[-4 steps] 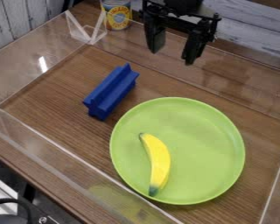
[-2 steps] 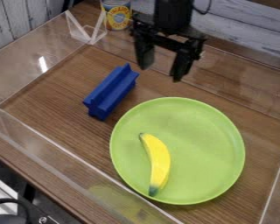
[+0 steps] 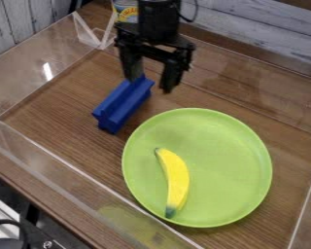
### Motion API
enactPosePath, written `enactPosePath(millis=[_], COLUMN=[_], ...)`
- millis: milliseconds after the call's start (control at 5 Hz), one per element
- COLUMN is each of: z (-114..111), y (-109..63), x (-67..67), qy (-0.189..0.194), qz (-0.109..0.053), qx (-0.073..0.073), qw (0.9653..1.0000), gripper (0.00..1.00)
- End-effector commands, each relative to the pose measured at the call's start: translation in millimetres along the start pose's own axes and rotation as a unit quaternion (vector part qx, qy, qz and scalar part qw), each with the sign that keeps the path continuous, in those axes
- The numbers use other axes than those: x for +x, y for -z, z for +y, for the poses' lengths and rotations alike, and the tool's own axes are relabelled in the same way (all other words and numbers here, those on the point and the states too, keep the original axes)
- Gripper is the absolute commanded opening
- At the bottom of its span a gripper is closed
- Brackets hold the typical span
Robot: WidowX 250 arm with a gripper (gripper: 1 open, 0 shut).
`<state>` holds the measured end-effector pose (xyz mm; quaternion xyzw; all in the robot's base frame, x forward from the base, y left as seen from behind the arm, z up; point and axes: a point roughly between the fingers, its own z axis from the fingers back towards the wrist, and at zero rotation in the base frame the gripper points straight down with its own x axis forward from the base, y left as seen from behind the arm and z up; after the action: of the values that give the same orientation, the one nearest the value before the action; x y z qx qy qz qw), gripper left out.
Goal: Put the blue object in the green plate
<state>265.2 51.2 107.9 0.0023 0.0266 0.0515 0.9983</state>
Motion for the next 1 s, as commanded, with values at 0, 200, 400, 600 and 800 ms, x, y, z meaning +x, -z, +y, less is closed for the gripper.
enactPosePath(millis=[0, 200, 400, 600, 800], z=[12, 15, 17, 17, 17], y=[-9.3, -3.0, 3.7, 10.0, 15.7], x=[-2.8, -3.3, -4.4, -5.6, -7.1], qy=[-0.010, -0.013, -0.014, -0.013, -0.013], qz=[-0.036, -0.035, -0.029, -0.023, -0.017], qx=[0.002, 0.001, 0.002, 0.002, 0.001], qw=[0.9993, 0.9993, 0.9995, 0.9996, 0.9998], gripper=[1.00, 1.00, 1.00, 1.00, 1.00])
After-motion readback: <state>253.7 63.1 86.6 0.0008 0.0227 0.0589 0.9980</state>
